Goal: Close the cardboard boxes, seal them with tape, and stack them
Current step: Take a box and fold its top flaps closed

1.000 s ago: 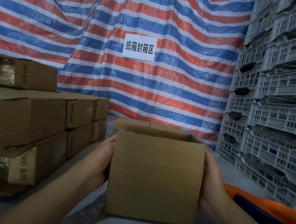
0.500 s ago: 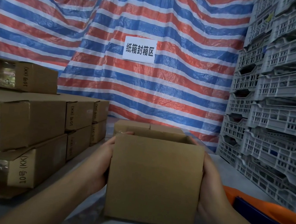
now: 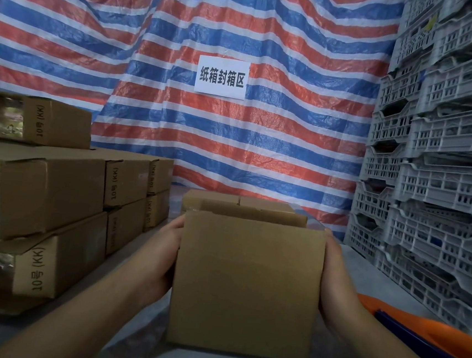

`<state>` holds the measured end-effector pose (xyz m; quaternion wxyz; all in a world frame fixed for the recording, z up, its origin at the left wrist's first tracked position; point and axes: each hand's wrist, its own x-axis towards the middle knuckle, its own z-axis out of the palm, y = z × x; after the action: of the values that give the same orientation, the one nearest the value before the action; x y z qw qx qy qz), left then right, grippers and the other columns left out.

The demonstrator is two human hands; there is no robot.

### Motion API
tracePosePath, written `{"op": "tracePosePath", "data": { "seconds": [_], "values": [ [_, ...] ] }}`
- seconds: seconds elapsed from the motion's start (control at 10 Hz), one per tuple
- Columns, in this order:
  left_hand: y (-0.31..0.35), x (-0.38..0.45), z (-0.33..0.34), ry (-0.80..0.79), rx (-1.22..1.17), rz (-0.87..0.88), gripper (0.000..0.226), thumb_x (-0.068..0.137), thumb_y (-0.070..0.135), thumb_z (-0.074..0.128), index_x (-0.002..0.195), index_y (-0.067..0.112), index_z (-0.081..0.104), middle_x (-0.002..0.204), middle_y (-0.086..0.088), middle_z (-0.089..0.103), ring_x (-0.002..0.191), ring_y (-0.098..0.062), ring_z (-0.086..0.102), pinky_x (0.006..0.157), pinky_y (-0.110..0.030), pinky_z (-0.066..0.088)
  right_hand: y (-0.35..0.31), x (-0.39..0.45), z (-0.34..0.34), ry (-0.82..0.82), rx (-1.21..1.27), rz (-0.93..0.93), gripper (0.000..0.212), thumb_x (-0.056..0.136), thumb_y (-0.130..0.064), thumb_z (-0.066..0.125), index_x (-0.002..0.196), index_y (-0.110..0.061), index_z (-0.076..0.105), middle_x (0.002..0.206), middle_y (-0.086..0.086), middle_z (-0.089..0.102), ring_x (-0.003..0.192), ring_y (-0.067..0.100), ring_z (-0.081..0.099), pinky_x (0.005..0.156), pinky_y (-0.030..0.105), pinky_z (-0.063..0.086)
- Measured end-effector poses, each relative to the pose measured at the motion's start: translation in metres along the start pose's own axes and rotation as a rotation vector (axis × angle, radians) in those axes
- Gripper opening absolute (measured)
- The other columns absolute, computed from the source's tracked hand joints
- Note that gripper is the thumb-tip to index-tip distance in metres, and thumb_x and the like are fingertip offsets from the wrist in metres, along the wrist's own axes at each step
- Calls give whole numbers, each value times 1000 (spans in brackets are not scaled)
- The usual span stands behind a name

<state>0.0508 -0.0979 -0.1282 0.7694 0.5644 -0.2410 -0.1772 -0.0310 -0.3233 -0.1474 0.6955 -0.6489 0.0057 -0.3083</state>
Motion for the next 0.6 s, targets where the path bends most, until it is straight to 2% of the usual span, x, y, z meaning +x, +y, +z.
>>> {"op": "tracePosePath", "data": {
  "seconds": [0.1,0.2,0.3,0.4,0.5,0.6],
  "values": [
    [0,3,-2,77,118,58,20,96,22,57,90,19,75,70,-7,69,58,-17,66,53,-28,52,-10,-4,5,13,-121,1,61,68,-79,46,104,-34,66,109,-5,73,113,24,65,105,52,45],
    [-2,5,-2,210,169,63,42,98,49,48,93,16,75,84,-9,75,79,-20,72,77,-36,52,-3,8,-14,-85,-184,28,78,68,-91,40,109,-33,73,111,0,75,117,23,63,112,50,39],
    [6,4,-6,102,199,55,78,90,74,26,96,17,78,99,-9,76,100,-24,70,88,-37,47,-11,9,-26,-295,-227,20,90,55,-104,41,123,-50,65,137,-5,63,135,19,52,119,52,29],
    [17,4,-19,-144,288,65,88,78,89,22,107,25,76,115,-6,72,108,-18,68,92,-38,44,-16,10,-33,-398,-283,5,82,59,-101,46,123,-52,64,137,-8,63,132,14,54,118,51,32],
    [20,4,-27,-268,327,64,94,60,95,39,124,32,66,125,0,68,117,-17,63,100,-41,42,-23,5,-30,-428,-364,-3,68,63,-98,47,115,-58,65,131,-14,66,125,8,60,115,48,36],
    [18,3,-25,-188,371,59,91,59,91,53,127,31,59,119,7,70,116,-15,63,100,-40,45,-23,5,-30,-419,-356,-32,60,66,-95,49,114,-62,64,131,-14,66,125,9,60,114,49,37]
  ]
}}
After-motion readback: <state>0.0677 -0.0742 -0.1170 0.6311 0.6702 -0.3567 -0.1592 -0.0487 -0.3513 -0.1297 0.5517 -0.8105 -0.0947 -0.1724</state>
